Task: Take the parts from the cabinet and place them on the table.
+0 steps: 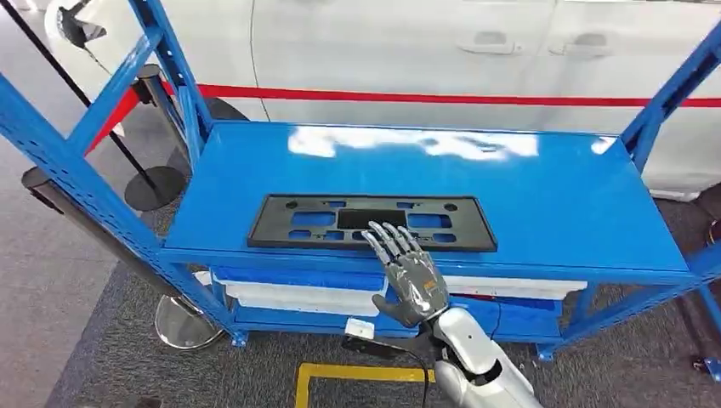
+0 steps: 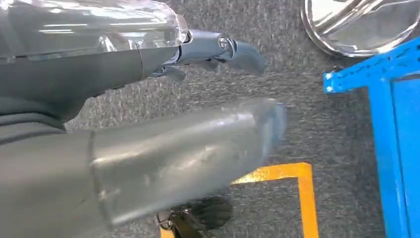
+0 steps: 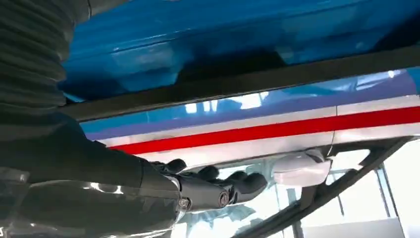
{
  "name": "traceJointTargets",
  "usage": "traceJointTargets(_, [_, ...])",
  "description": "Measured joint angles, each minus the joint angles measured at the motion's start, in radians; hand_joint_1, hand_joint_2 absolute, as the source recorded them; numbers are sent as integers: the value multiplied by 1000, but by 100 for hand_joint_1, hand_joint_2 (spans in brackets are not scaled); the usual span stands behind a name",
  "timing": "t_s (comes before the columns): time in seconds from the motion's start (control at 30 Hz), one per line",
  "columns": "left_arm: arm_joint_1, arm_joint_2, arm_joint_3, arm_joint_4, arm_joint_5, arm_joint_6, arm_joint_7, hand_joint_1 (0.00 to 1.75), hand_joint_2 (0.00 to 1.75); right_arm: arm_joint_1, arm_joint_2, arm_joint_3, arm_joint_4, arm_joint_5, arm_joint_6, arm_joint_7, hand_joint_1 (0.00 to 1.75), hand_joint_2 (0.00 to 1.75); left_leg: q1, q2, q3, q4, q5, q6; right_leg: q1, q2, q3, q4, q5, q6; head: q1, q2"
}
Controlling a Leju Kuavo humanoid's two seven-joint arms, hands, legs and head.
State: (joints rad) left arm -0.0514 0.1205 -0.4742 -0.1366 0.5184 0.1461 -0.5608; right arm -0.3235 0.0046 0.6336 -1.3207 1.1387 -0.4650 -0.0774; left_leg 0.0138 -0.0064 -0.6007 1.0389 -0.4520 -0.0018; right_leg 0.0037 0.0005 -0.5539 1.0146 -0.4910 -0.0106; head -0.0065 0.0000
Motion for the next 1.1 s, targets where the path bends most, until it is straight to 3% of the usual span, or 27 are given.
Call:
traceJointTargets(0.07, [-1,-2,-2,0,7,0,0,0,0,-2,0,1,0,2,0,1,0,175,7,1,8,-10,3,14,-4,0,-3,15,-16,12,-1,0])
traceJointTargets(0.1, [-2,-2,-2,0,9,0,0,0,0,-5,0,1,0,2,0,1,0,175,7,2,10,-11,0,22,-4,0,-26,59,-40,17,3,0])
traceJointTargets(0.17, [-3,-3,-4,0,9,0,0,0,0,-6,0,2,2,2,1,2,0,175,6,2,12,-11,-4,29,-9,0,-113,217,-107,24,3,0])
traceJointTargets(0.2, [-3,-3,-6,0,9,-1,0,0,0,-6,0,2,4,2,2,2,0,175,6,2,13,-11,-7,31,-10,0,-155,286,-125,26,3,0])
traceJointTargets(0.23, [-3,-5,-9,0,9,-1,0,0,0,-5,0,3,6,2,4,2,0,175,6,1,16,-10,-10,31,-10,0,-184,319,-117,27,3,0])
traceJointTargets(0.27, [-3,-6,-10,0,10,-1,0,0,0,-6,0,4,6,2,6,3,0,175,6,0,23,-10,-14,30,-10,0,-182,297,-83,25,3,0])
traceJointTargets(0.3, [-3,-7,-11,0,11,-1,0,0,0,-7,0,5,6,2,6,3,0,175,6,-2,30,-10,-18,29,-10,0,-160,238,-35,21,4,0])
traceJointTargets(0.37, [-4,-9,-18,0,11,-2,1,0,0,-10,0,6,6,2,8,4,0,175,5,-3,48,-11,-30,23,-6,0,-84,61,70,5,4,0])
traceJointTargets(0.43, [-7,-13,-23,0,12,-3,1,0,0,-16,0,8,7,2,10,6,0,175,1,-5,47,-11,-35,13,4,0,-61,13,53,-5,4,0])
traceJointTargets(0.5, [-5,-16,-25,0,12,-4,2,0,0,-18,0,8,7,2,10,7,0,175,4,-2,49,-17,-37,1,6,2,-64,13,46,-9,6,0])
traceJointTargets(0.57, [-8,-15,-26,0,12,-3,2,0,0,-19,2,8,6,2,10,7,0,175,4,0,56,-17,-48,-9,-8,1,-45,-11,51,-14,5,0])
traceJointTargets(0.6, [-7,-15,-26,0,13,-3,2,0,0,-21,4,9,6,2,11,7,0,175,4,1,46,17,-64,-14,-7,1,-35,-17,49,-17,6,0])
traceJointTargets(0.67, [-10,-15,-26,0,16,-3,2,0,0,-24,7,11,7,2,15,8,0,175,5,1,-31,167,-132,-23,-6,-2,-27,-17,42,-25,0,0])
traceJointTargets(0.7, [-9,-16,-26,0,16,-3,3,0,0,-24,7,11,9,2,16,10,0,175,5,1,-72,240,-155,-26,-5,-2,-23,-17,38,-26,1,0])
traceJointTargets(0.73, [-6,-16,-26,0,18,-3,3,0,0,-24,7,11,13,2,18,11,0,175,5,1,-102,285,-158,-29,-5,-1,-20,-16,34,-27,1,0])
traceJointTargets(0.77, [-5,-16,-26,0,21,-3,3,0,0,-24,7,13,16,2,20,11,0,175,6,1,-109,279,-133,-30,-5,0,-15,-15,30,-27,0,0])
traceJointTargets(0.8, [-5,-16,-26,0,24,-3,4,0,0,-24,7,13,17,2,21,12,0,175,6,1,-95,230,-91,-30,-5,1,-9,-13,24,-25,0,0])
traceJointTargets(0.87, [-7,-15,-26,0,26,-3,4,0,0,-25,9,13,18,2,22,13,0,175,6,2,-24,52,19,-26,-6,2,6,-6,10,-18,0,0])
traceJointTargets(0.93, [-7,-16,-27,0,26,-3,2,0,0,-29,10,13,21,1,24,14,0,175,-1,0,2,-5,9,-14,2,4,2,6,0,-7,-2,0])
traceJointTargets(0.97, [-10,-18,-28,0,26,-3,3,0,0,-30,10,13,22,1,25,16,0,175,-1,-1,-3,3,9,-4,1,4,-1,4,2,-3,0,0])
traceJointTargets(1.03, [-9,-19,-30,0,26,1,1,0,0,-34,10,14,25,2,26,21,0,175,-1,-1,-5,2,6,5,1,3,0,1,1,0,2,0])
traceJointTargets(1.1, [-10,-22,-37,0,26,2,1,0,0,-46,10,14,29,6,28,30,0,175,6,1,2,-9,10,20,0,2,-11,30,-25,12,3,0])
